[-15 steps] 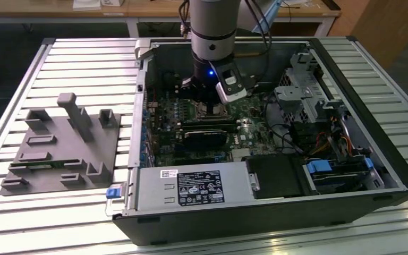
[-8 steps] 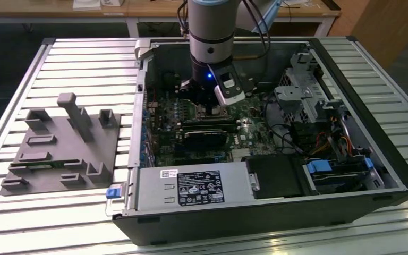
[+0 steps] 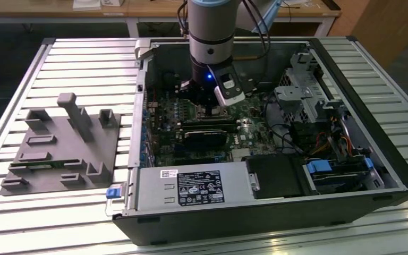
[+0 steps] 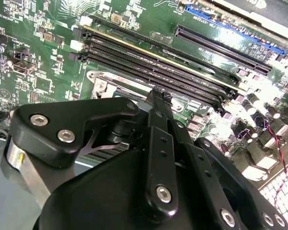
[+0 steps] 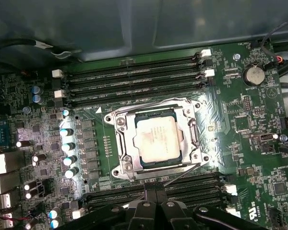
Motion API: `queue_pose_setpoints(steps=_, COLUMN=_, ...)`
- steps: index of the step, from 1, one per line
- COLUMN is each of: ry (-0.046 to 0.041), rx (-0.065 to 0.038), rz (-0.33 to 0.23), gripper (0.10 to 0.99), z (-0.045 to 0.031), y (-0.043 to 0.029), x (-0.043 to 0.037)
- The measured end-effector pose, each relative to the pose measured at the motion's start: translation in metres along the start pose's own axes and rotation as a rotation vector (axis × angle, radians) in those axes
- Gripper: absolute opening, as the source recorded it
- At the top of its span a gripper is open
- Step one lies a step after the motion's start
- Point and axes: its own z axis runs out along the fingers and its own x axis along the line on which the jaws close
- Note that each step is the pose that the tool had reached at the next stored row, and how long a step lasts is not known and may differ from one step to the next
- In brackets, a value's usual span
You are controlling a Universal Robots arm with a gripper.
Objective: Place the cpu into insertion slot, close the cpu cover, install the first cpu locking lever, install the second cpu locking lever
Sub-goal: 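Install the second cpu locking lever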
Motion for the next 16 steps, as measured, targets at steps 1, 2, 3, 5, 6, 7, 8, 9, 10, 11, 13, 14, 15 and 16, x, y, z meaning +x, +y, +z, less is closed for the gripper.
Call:
queue_pose_setpoints(steps=1, ry=0.0000, rx=0.000, rz=0.000, gripper=0.106, z=0.0002, y=-0.0001, x=0.0000)
queue_pose_setpoints(steps=2, ry=0.0000, rx=0.000, rz=0.000, gripper=0.106, z=0.0004, y=-0.0002, x=0.0001)
queue_pose_setpoints(steps=3, ry=0.0000, rx=-0.001, rz=0.000, gripper=0.106, z=0.0006, y=-0.0004, x=0.0001)
queue_pose_setpoints(steps=5, ry=0.0001, rx=-0.001, rz=0.000, gripper=0.106, z=0.0009, y=-0.0008, x=0.0003)
queue_pose_setpoints(steps=6, ry=0.0002, rx=-0.001, rz=0.000, gripper=0.106, z=0.0009, y=-0.0011, x=0.0005)
queue_pose_setpoints(steps=7, ry=0.0004, rx=-0.002, rz=0.000, gripper=0.106, z=0.0010, y=-0.0015, x=0.0008)
queue_pose_setpoints(steps=8, ry=0.0006, rx=-0.003, rz=0.000, gripper=0.106, z=0.0011, y=-0.0020, x=0.0011)
queue_pose_setpoints(steps=9, ry=0.0009, rx=-0.004, rz=0.000, gripper=0.106, z=0.0011, y=-0.0027, x=0.0013)
queue_pose_setpoints(steps=10, ry=0.0012, rx=-0.006, rz=0.000, gripper=0.106, z=0.0012, y=-0.0034, x=0.0015)
queue_pose_setpoints(steps=11, ry=0.0015, rx=-0.008, rz=0.000, gripper=0.106, z=0.0013, y=-0.0042, x=0.0017)
queue_pose_setpoints(steps=13, ry=0.0022, rx=-0.012, rz=0.001, gripper=0.106, z=0.0016, y=-0.0062, x=0.0021)
queue_pose_setpoints(steps=14, ry=0.0027, rx=-0.015, rz=0.001, gripper=0.106, z=0.0019, y=-0.0071, x=0.0026)
queue_pose_setpoints(steps=15, ry=0.0035, rx=-0.020, rz=0.001, gripper=0.106, z=0.0024, y=-0.0081, x=0.0031)
queue_pose_setpoints(steps=16, ry=0.0045, rx=-0.025, rz=0.001, gripper=0.106, z=0.0029, y=-0.0089, x=0.0036)
